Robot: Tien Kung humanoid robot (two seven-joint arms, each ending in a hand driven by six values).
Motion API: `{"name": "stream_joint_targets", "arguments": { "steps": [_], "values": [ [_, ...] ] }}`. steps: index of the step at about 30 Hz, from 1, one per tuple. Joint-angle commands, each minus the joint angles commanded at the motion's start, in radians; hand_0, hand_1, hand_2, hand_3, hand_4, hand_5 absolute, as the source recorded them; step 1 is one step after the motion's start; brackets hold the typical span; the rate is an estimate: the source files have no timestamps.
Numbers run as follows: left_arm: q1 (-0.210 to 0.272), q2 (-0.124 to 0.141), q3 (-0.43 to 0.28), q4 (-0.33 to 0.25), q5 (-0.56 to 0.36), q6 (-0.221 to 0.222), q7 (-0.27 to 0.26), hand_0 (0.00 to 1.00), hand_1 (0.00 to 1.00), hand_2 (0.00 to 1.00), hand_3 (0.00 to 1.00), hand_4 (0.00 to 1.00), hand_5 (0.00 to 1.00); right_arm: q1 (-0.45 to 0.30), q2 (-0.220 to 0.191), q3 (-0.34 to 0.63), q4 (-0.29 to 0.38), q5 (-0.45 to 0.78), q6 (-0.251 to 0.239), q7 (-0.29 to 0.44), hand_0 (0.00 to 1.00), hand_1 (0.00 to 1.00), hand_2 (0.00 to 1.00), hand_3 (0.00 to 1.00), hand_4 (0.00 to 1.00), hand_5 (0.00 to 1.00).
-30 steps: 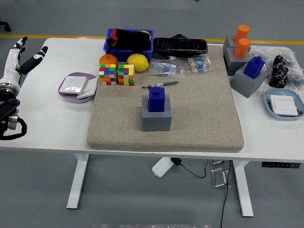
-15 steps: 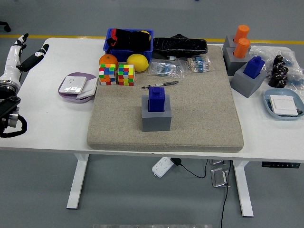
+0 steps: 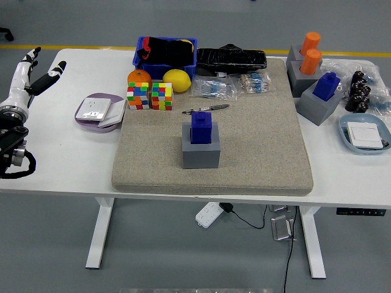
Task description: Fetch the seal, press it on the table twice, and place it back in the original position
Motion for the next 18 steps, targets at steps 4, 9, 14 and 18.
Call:
{"name": "stream_joint_targets", "arguments": {
  "steps": [4,9,14,18],
  "values": [
    [-0.005,0.0,0.005,-0.002,0.002,0.001,-0.001,0.998,0.998,0.992,0.981,0.785,0.544,0.001,-0.002,0.001,0.003,0.0,0.002,-0.001,0.806,0.714,0.715,0.673,0.776,0.581],
    [-0.011,0.001,0.01,-0.002,0.004,0.002,-0.003,0.998,0.998,0.992,0.98,0.784,0.542,0.005,-0.005,-0.003,0.005,0.003,0.003,-0.001,0.808,0.715,0.715,0.673,0.775,0.578],
    [-0.01,0.0,0.014,-0.001,0.002,0.001,-0.002,0.998,0.998,0.992,0.98,0.784,0.542,0.003,-0.004,-0.004,0.004,0.003,0.004,-0.002,0.808,0.715,0.715,0.673,0.775,0.578],
    [-0.007,-0.006,0.013,0.004,0.001,0.0,-0.002,0.998,0.998,0.992,0.979,0.783,0.541,0.0,-0.003,-0.003,0.003,0.003,0.003,-0.002,0.807,0.715,0.715,0.671,0.775,0.578]
  ]
}}
